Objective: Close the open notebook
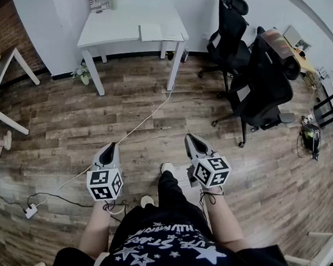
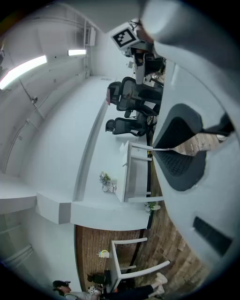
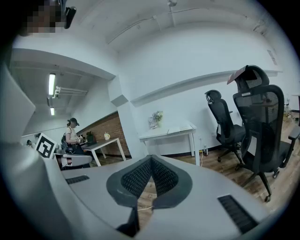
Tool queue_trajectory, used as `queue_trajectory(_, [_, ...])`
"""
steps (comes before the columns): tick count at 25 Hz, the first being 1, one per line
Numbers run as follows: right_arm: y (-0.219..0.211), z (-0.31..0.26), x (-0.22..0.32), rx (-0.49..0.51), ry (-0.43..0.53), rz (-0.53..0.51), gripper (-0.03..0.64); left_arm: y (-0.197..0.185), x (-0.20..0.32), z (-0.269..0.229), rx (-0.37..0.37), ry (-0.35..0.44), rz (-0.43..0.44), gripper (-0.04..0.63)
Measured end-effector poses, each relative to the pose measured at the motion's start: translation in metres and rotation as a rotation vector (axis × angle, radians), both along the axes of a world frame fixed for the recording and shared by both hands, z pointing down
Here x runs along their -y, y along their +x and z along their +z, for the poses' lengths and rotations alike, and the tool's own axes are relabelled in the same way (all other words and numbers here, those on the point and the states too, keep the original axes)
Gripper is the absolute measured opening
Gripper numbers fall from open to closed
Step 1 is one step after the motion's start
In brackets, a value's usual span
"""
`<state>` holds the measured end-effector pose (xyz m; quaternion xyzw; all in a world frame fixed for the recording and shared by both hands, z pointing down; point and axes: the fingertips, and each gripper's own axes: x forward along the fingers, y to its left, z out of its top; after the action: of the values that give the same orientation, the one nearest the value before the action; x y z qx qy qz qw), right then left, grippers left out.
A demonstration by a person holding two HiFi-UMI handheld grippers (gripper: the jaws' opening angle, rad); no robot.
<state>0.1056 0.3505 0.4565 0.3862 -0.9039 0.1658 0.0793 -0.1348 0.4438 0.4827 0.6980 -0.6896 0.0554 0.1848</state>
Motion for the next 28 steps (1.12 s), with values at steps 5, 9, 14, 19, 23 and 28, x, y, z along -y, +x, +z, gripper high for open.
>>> queue_trajectory(5, [-0.003, 0.001, 0.001, 0.000, 0.000, -0.003, 0.000, -0.001, 0.000, 0.001, -0.001, 0.004, -0.005, 0.029])
queue_trajectory(9, [-0.003, 0.003, 0.009, 0.002, -0.002, -0.006, 0.000, 0.000, 0.006, 0.004, -0.006, 0.001, -0.011, 0.029])
queue_trajectory(14, [-0.008, 0.000, 0.033, 0.003, 0.012, -0.020, 0.000, -0.001, 0.028, 0.000, -0.006, 0.007, -0.020, 0.029])
queue_trajectory(19, [-0.011, -0.011, 0.081, 0.047, 0.035, -0.030, 0.002, -0.005, 0.072, -0.014, 0.006, 0.029, -0.039, 0.031])
queue_trajectory(23, [-0.010, -0.021, 0.131, 0.077, 0.046, -0.048, 0.002, -0.007, 0.117, -0.028, 0.019, 0.054, -0.074, 0.033])
queue_trajectory(28, [-0.003, -0.029, 0.199, 0.100, 0.056, -0.071, 0.002, 0.000, 0.179, -0.040, -0.005, 0.078, -0.094, 0.188])
